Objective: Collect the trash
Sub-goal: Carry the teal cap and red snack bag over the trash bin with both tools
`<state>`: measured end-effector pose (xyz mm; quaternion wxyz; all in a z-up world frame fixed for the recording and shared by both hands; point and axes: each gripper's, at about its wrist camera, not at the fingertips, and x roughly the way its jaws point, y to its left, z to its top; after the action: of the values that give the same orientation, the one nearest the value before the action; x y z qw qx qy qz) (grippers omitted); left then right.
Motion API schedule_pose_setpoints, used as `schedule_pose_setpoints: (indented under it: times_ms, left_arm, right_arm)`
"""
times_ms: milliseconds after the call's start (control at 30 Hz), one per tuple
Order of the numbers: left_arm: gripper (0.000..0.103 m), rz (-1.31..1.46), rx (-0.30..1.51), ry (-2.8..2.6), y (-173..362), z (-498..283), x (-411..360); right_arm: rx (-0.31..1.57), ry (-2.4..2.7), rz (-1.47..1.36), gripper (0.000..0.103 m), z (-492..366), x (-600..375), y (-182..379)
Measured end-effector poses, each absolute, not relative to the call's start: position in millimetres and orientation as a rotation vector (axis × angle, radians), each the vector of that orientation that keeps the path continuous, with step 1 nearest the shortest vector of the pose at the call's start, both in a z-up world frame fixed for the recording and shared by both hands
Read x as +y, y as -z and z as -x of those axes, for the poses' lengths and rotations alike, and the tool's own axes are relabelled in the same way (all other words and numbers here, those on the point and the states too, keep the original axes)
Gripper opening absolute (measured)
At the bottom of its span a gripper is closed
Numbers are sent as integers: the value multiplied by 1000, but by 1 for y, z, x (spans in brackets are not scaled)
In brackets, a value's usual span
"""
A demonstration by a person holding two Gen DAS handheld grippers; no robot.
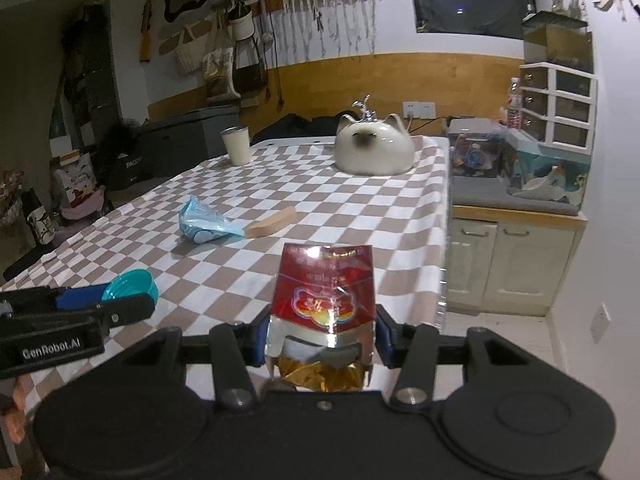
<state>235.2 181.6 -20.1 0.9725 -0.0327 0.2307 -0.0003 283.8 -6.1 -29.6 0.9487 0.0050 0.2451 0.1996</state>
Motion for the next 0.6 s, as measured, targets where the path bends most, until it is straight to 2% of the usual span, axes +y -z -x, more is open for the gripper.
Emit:
schedule_pose_setpoints:
  times_ms: [600]
  left_arm:
    - [50, 15, 435, 111, 8, -196, 74]
  right_arm:
    - [460, -303, -54, 51, -219, -120, 28]
